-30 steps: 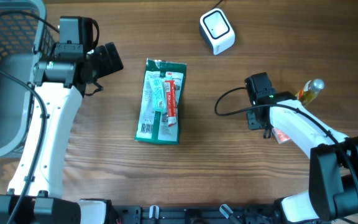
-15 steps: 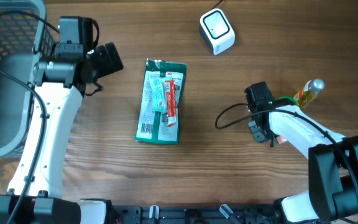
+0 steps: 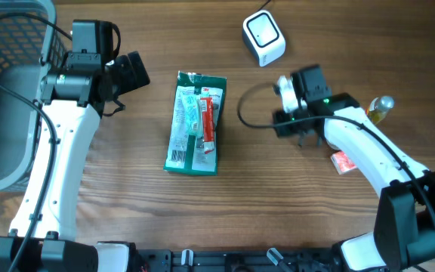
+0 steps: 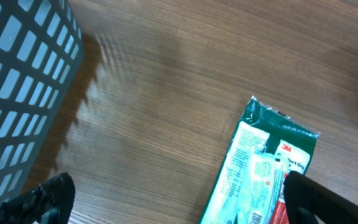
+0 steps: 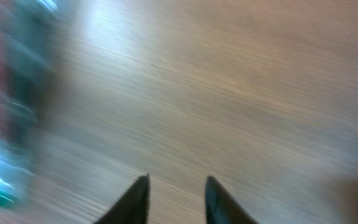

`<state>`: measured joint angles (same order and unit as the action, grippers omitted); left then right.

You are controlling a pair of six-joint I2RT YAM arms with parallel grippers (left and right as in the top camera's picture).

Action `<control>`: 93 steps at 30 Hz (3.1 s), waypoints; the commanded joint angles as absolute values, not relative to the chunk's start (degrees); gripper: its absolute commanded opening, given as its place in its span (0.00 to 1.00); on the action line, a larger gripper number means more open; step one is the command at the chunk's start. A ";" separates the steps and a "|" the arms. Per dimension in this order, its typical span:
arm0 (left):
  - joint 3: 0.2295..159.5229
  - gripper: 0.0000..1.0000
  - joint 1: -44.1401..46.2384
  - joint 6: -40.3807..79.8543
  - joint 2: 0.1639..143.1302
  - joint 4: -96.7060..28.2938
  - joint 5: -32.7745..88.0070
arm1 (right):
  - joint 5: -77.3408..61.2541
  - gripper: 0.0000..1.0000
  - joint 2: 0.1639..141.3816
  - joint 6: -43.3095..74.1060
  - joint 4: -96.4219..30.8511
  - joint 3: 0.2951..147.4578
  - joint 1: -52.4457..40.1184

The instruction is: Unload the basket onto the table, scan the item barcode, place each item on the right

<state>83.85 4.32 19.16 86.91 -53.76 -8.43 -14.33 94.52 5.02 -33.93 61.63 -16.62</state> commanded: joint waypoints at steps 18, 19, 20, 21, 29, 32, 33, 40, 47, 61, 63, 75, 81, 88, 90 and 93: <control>84.33 1.00 4.01 18.44 87.07 -53.63 -7.97 | -14.31 0.43 100.82 29.06 -21.39 62.39 -35.09; 84.33 1.00 4.01 18.44 87.07 -53.63 -7.97 | -14.35 0.43 101.41 29.08 -21.17 62.39 -35.62; 84.33 1.00 4.01 18.44 87.07 -53.63 -7.94 | -14.39 0.43 102.41 29.10 -20.71 62.39 -36.40; 84.33 1.00 4.01 18.44 87.07 -53.63 -7.97 | -14.39 0.43 103.28 29.10 -20.32 62.39 -36.99; 84.33 1.00 4.01 18.44 87.07 -53.63 -7.94 | -14.41 0.41 108.14 29.12 -19.75 62.39 -38.94; 84.33 1.00 4.01 18.44 87.07 -53.63 -7.97 | -15.46 0.36 108.22 29.17 -19.75 62.39 -39.07; 84.33 1.00 4.01 18.44 87.07 -53.63 -7.97 | -15.46 0.35 108.22 29.23 -19.75 62.39 -39.13; 84.33 1.00 4.01 18.44 87.07 -53.63 -7.97 | -15.42 0.34 108.47 30.20 -19.14 62.35 -39.18; 84.33 1.00 4.01 18.44 87.07 -53.63 -7.97 | -14.17 0.33 108.84 30.15 -17.41 62.33 -39.42; 84.33 1.00 4.01 18.44 87.07 -53.63 -7.94 | -15.27 0.04 107.79 27.79 -16.91 63.46 -39.57; 84.33 1.00 4.01 18.44 87.07 -53.63 -7.94 | -15.27 0.04 104.22 24.03 -17.74 63.59 -38.94; 84.33 1.00 4.01 18.44 87.07 -53.63 -7.97 | -20.71 0.04 92.14 -5.04 -33.34 63.59 -37.69; 84.33 1.00 4.01 18.44 87.07 -53.63 -7.94 | -39.66 0.04 92.14 -7.55 -33.65 63.53 -32.40; 84.33 1.00 4.01 18.48 87.07 -53.60 -7.90 | -54.61 0.04 92.14 -7.86 -34.63 63.53 -25.52; 84.33 1.00 4.01 18.44 87.07 -53.60 -7.92 | -57.01 0.04 92.14 -8.80 -34.89 63.53 -24.82; 84.33 1.00 4.01 18.46 87.07 -53.67 -7.46 | -59.99 0.04 92.14 -9.23 -35.97 63.53 -24.18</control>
<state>83.85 4.32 19.16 86.91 -53.76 -8.43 -50.92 92.36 -7.01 -35.16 62.85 -24.60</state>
